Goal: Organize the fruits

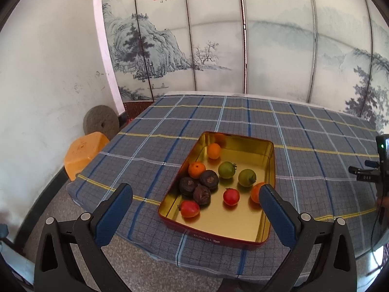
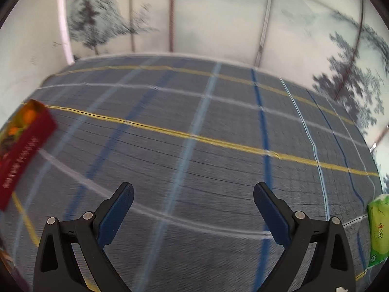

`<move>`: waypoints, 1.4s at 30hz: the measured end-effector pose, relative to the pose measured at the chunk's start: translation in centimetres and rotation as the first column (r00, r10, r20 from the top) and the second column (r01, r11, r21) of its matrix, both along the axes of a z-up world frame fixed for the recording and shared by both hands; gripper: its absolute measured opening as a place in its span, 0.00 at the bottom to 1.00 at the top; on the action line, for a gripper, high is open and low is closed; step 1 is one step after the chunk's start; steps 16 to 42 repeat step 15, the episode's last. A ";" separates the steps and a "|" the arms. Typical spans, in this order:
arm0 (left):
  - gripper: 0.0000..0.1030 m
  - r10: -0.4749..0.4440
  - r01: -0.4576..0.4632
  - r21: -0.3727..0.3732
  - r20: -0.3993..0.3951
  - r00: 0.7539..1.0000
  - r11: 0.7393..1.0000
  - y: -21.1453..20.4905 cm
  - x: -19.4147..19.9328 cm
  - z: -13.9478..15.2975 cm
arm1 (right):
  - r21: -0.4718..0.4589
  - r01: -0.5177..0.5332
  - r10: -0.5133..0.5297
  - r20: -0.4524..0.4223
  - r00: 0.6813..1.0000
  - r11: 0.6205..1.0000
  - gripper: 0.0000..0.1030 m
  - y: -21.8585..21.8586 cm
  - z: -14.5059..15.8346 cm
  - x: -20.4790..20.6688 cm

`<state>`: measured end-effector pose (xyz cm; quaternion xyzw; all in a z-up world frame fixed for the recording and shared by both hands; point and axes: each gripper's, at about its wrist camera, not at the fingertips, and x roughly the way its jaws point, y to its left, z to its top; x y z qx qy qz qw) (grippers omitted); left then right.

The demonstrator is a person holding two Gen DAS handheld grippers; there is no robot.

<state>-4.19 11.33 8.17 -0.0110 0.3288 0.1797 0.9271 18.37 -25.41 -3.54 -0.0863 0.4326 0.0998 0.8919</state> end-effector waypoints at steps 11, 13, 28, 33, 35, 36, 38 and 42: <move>1.00 0.026 -0.025 0.032 -0.011 1.000 0.999 -1.0 1.5 0.1 | 0.037 0.042 -0.039 -0.069 0.997 0.998 1.00 -3.8 -2.0 5.9; 1.00 0.030 -0.030 0.025 -0.020 0.999 0.999 -0.8 1.6 0.1 | 0.041 0.051 -0.049 -0.070 0.996 0.998 1.00 -4.0 -2.2 6.2; 1.00 0.037 -0.036 0.020 -0.026 0.999 0.999 -0.2 1.3 0.2 | 0.039 0.052 -0.049 -0.070 0.996 0.998 1.00 -3.9 -2.1 6.1; 1.00 0.037 -0.036 0.020 -0.026 0.999 0.999 -0.2 1.3 0.2 | 0.039 0.052 -0.049 -0.070 0.996 0.998 1.00 -3.9 -2.1 6.1; 1.00 0.037 -0.036 0.020 -0.026 0.999 0.999 -0.2 1.3 0.2 | 0.039 0.052 -0.049 -0.070 0.996 0.998 1.00 -3.9 -2.1 6.1; 1.00 0.037 -0.036 0.020 -0.026 0.999 0.999 -0.2 1.3 0.2 | 0.039 0.052 -0.049 -0.070 0.996 0.998 1.00 -3.9 -2.1 6.1; 1.00 0.037 -0.036 0.020 -0.026 0.999 0.999 -0.2 1.3 0.2 | 0.039 0.052 -0.049 -0.070 0.996 0.998 1.00 -3.9 -2.1 6.1; 1.00 0.037 -0.036 0.020 -0.026 0.999 0.999 -0.2 1.3 0.2 | 0.039 0.052 -0.049 -0.070 0.996 0.998 1.00 -3.9 -2.1 6.1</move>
